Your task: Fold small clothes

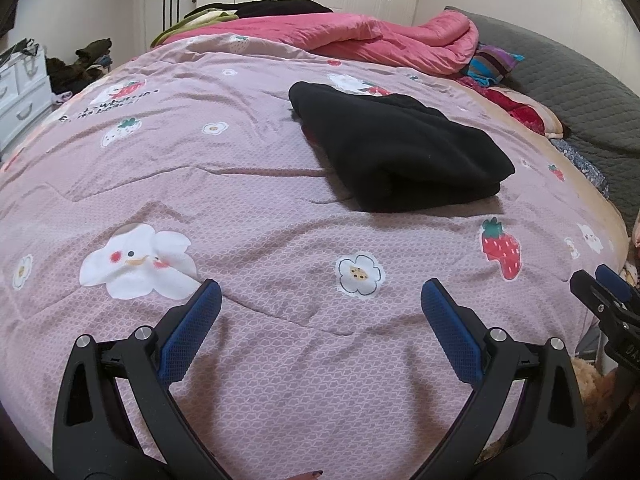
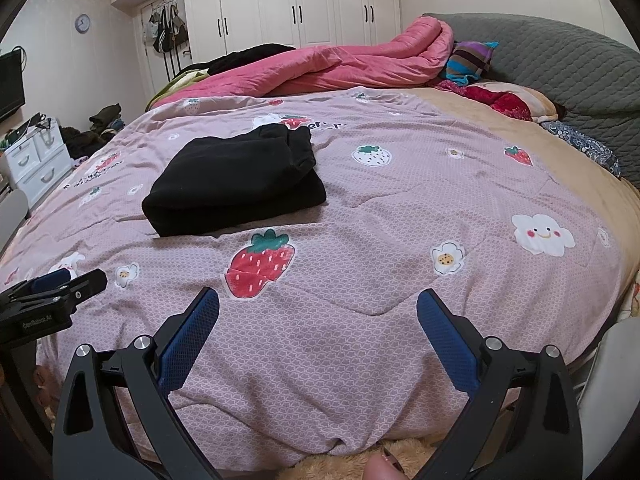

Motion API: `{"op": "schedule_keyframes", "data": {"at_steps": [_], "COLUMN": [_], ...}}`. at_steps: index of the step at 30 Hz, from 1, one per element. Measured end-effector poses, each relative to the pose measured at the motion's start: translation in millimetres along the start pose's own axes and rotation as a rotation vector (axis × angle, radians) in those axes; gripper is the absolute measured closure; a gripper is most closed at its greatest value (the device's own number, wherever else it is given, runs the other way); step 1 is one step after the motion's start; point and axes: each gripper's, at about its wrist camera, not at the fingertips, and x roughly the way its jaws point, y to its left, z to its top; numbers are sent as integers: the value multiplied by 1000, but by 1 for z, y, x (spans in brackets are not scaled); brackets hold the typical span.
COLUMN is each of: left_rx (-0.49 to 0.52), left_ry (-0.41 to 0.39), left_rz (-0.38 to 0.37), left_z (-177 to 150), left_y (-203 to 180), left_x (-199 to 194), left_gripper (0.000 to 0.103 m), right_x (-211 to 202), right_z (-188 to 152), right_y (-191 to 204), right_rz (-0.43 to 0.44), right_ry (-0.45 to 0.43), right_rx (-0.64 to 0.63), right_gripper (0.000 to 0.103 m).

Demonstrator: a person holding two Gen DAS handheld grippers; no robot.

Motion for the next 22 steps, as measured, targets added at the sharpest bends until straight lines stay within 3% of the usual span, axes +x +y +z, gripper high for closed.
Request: {"op": "schedule_keyframes", "data": {"at_steps": [8, 11, 14, 18, 22], "left_rx": [-11, -49, -110, -236, -312], "left_ry": [15, -1, -10, -9, 24], "left_rz": [-30, 1, 27, 186, 458], "left_z": [2, 5, 12, 27, 41], "left_y": [1, 16, 48, 143, 255], "left_x": [0, -4, -11, -25, -36], "left_gripper": [9, 9, 9, 9, 9], "right_x": [-12, -27, -48, -81, -114], "right_z": [0, -3, -15, -51, -100], "right_y": [-20, -55, -117, -245, -373], "right_rz": [-47, -135, -304, -592, -831], "right_ry": [-25, -49, -64, -16, 64], "right_rx": [71, 151, 257, 486, 767], "right_gripper": [4, 4, 4, 4, 4]}}
